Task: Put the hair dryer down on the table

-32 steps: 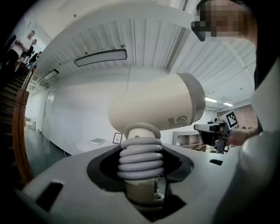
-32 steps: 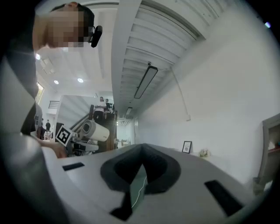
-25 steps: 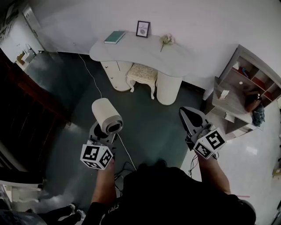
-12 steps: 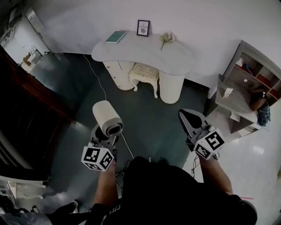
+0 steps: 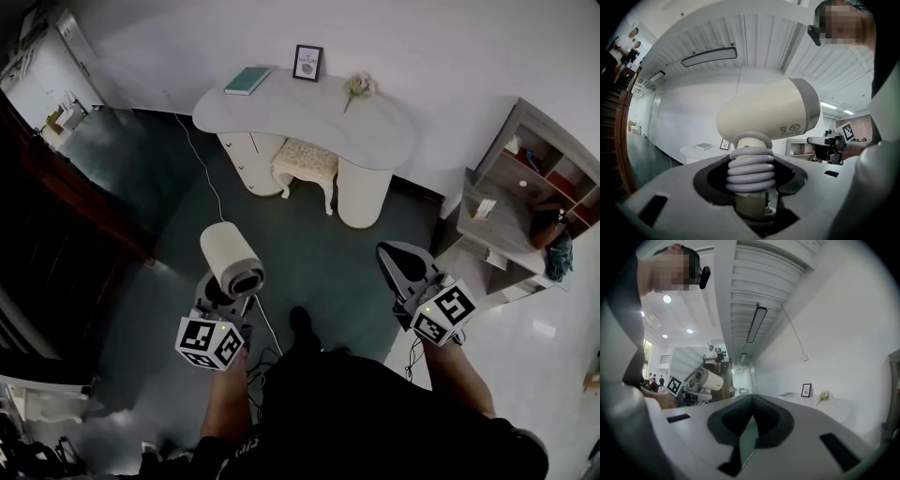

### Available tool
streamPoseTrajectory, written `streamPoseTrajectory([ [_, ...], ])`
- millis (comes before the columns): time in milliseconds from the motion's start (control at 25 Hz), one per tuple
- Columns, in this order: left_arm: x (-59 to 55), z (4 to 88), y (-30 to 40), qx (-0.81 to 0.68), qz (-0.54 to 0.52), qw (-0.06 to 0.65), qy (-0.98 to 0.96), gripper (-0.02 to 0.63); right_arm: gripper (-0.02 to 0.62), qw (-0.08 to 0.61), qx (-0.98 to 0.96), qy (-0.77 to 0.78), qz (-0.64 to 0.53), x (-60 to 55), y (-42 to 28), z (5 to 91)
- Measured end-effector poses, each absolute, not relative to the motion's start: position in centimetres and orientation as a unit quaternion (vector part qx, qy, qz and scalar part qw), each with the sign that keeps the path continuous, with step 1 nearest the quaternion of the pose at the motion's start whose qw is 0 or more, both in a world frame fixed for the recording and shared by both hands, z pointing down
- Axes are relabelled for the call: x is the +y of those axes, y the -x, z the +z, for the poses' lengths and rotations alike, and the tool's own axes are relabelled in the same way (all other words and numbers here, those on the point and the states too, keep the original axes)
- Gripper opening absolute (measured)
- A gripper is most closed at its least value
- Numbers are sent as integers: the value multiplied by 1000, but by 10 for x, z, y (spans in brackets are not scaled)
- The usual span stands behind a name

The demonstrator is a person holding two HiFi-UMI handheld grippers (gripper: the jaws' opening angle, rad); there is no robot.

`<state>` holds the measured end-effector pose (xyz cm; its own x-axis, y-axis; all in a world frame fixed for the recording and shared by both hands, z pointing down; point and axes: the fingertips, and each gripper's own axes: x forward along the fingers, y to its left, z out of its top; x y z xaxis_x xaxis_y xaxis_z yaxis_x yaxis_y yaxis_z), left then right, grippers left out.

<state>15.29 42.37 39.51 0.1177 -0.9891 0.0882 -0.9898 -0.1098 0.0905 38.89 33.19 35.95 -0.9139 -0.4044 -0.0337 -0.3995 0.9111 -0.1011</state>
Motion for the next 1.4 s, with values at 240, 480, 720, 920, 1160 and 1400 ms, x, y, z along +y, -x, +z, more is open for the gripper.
streamPoseTrajectory([
  [240,386,401,-118,-658,2,66,-750,221,5,11,977,209,-47,298,-355,362],
  [480,330,399,-64,-651,-7,64,-757,221,5,-2,977,209,-46,252,-297,360],
  [720,286,392,-8,-634,-26,71,-770,221,5,-5,974,220,-49,213,-239,349],
  [920,266,390,27,-622,-12,58,-781,221,5,-15,975,213,-54,204,-191,354],
  [1160,255,392,55,-618,-22,62,-784,221,5,-22,976,211,-53,194,-156,353],
  [1400,245,399,78,-625,-31,78,-776,221,5,-36,976,206,-59,178,-136,359],
])
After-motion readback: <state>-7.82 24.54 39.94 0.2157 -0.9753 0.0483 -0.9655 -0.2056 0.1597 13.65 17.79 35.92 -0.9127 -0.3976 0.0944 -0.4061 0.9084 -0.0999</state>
